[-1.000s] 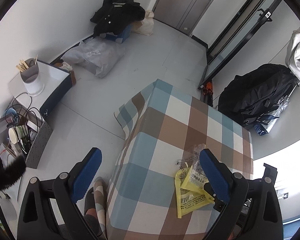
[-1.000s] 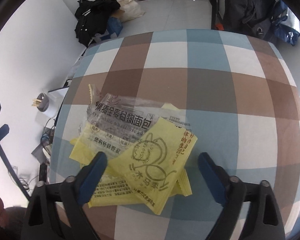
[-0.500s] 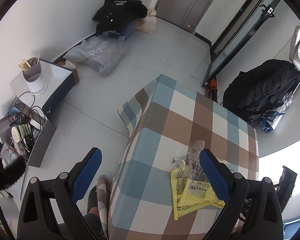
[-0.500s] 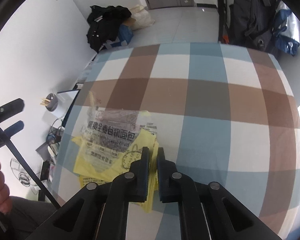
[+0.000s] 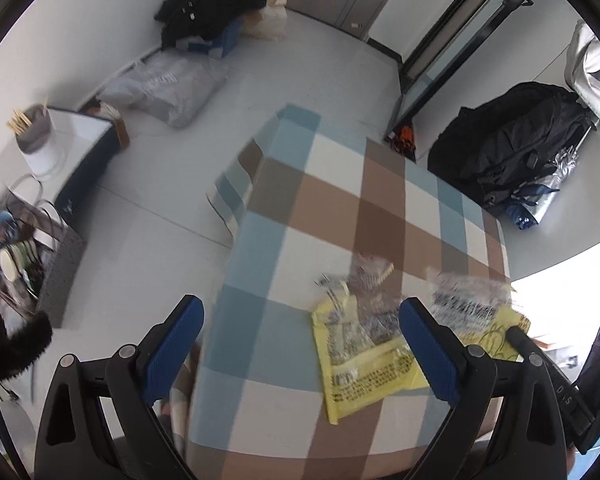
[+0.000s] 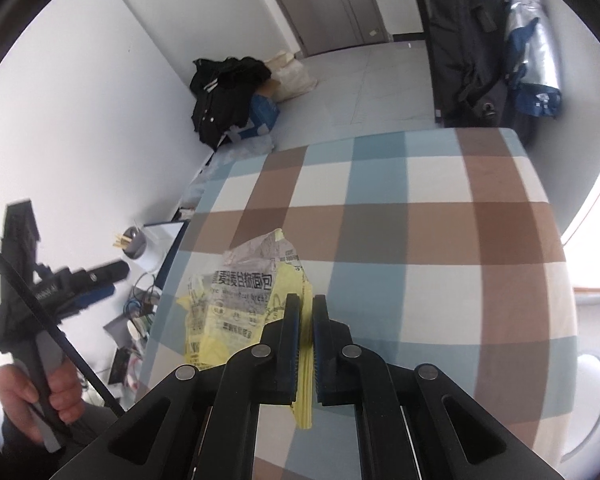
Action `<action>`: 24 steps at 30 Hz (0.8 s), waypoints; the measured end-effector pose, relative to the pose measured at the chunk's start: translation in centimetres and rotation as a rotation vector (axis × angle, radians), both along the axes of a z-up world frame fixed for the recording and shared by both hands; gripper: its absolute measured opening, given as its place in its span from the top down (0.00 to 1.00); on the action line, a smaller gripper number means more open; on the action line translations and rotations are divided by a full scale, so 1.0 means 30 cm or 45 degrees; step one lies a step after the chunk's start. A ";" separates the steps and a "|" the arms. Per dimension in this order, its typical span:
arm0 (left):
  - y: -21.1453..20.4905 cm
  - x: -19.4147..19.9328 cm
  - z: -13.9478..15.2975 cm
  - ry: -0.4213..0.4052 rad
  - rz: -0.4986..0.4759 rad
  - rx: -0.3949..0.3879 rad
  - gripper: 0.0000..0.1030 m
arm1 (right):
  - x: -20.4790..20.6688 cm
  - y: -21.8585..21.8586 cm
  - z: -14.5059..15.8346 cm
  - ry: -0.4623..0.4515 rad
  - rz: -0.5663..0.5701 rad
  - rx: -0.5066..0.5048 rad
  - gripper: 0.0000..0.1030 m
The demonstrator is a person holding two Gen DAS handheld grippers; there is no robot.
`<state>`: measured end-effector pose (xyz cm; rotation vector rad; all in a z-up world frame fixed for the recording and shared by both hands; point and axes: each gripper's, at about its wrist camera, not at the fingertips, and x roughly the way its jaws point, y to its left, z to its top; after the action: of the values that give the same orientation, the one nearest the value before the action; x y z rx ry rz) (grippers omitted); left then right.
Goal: Collect trash
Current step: 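Grasp the other yellow bag with the left gripper while the right gripper holds its bag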
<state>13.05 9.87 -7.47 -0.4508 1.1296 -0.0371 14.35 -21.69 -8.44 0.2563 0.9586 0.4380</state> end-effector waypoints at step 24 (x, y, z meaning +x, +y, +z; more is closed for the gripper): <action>-0.256 -0.033 -0.127 0.113 -0.246 0.373 0.08 | -0.063 -0.278 0.040 -0.036 -0.142 0.103 0.95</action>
<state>12.05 2.21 -11.28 -0.0823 1.2405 -0.0202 12.46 -30.03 -7.25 0.3744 0.8953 0.3775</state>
